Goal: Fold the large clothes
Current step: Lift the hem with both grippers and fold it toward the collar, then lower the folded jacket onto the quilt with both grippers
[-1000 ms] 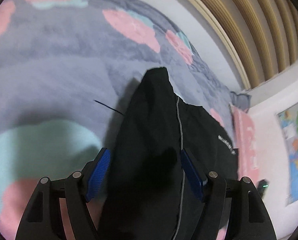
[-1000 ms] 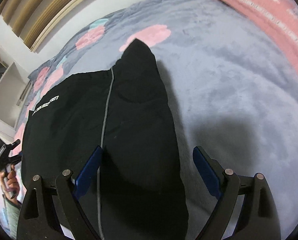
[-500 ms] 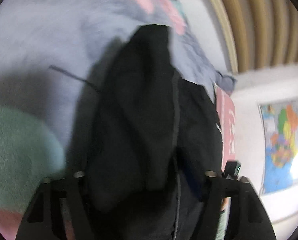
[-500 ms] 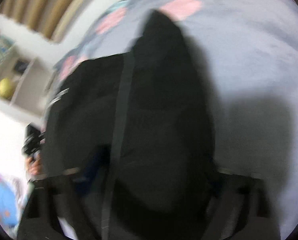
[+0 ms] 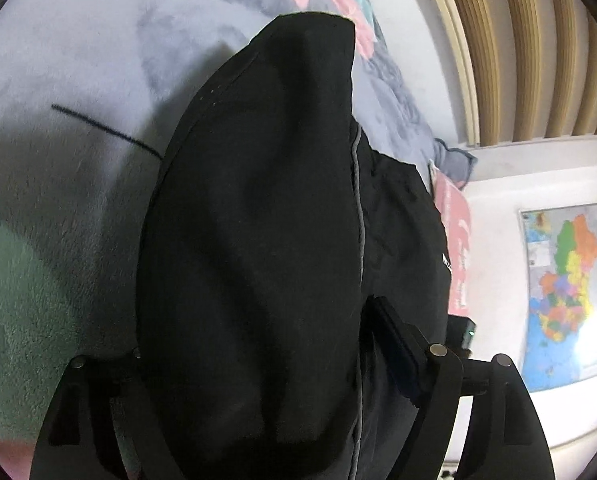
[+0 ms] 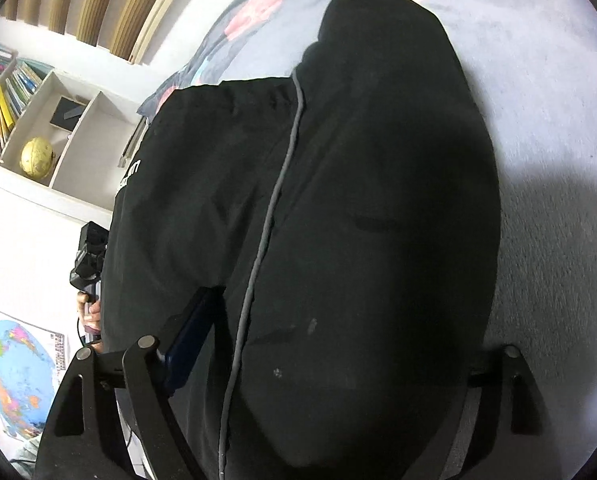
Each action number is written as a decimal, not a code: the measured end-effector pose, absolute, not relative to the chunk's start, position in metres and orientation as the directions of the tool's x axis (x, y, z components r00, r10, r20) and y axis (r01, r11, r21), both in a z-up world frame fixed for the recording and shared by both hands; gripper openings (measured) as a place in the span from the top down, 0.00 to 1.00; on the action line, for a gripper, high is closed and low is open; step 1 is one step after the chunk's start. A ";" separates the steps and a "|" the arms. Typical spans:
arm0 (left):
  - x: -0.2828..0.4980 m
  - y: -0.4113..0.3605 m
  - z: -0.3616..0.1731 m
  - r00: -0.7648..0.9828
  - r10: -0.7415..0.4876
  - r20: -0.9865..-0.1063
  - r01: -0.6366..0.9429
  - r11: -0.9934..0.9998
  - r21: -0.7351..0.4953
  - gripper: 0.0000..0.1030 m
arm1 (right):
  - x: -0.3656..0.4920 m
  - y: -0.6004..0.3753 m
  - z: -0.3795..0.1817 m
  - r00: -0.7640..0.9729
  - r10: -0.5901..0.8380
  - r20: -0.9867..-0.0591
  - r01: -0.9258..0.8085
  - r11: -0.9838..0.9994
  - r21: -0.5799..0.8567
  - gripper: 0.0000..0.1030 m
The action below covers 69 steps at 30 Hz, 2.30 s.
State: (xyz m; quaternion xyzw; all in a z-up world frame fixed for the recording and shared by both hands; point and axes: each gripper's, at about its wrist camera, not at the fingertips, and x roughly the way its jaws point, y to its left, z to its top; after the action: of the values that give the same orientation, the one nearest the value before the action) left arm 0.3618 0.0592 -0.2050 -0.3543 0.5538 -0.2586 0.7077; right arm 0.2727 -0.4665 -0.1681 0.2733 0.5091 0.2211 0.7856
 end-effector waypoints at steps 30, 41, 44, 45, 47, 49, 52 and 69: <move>0.080 0.080 -0.050 0.391 -0.789 -0.474 0.308 0.598 -0.740 0.69 | 0.007 -0.426 -0.040 0.509 0.514 -0.690 -0.033 0.813 0.581 0.61; 0.099 0.136 -0.186 0.332 -0.775 -0.538 0.054 0.585 -0.809 0.40 | -0.011 -0.473 -0.130 0.519 0.425 -0.742 0.162 0.803 0.574 0.33; 0.089 0.136 -0.141 0.411 -0.647 -0.642 0.124 0.737 -0.664 0.41 | -0.024 -0.457 -0.087 0.544 0.192 -0.817 0.168 0.929 0.329 0.31; 0.083 0.136 -0.122 0.462 -0.584 -0.668 0.132 0.790 -0.599 0.41 | -0.026 -0.453 -0.077 0.556 0.116 -0.823 0.169 0.954 0.248 0.29; 0.071 0.136 -0.084 0.547 -0.502 -0.670 0.162 0.849 -0.503 0.41 | -0.038 -0.433 -0.040 0.606 -0.052 -0.794 0.173 0.983 0.068 0.28; 0.054 0.127 -0.048 0.611 -0.469 -0.638 0.211 0.873 -0.440 0.41 | -0.044 -0.416 -0.013 0.658 -0.024 -0.752 0.139 0.986 0.090 0.28; 0.035 0.100 -0.020 0.602 -0.526 -0.600 0.307 0.847 -0.435 0.41 | -0.049 -0.388 -0.001 0.675 0.205 -0.709 0.000 0.961 0.278 0.20; 0.024 -0.019 -0.088 0.460 -0.360 -0.811 0.305 0.923 -0.237 0.41 | -0.050 -0.334 -0.080 0.524 0.138 -0.840 0.066 0.977 0.202 0.14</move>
State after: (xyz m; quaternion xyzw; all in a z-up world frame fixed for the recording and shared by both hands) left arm 0.0245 -0.0187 -0.0881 -0.0290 0.4816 -0.1946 0.8540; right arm -0.0500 -0.3339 -0.0799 0.1047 0.4873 0.0205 0.8667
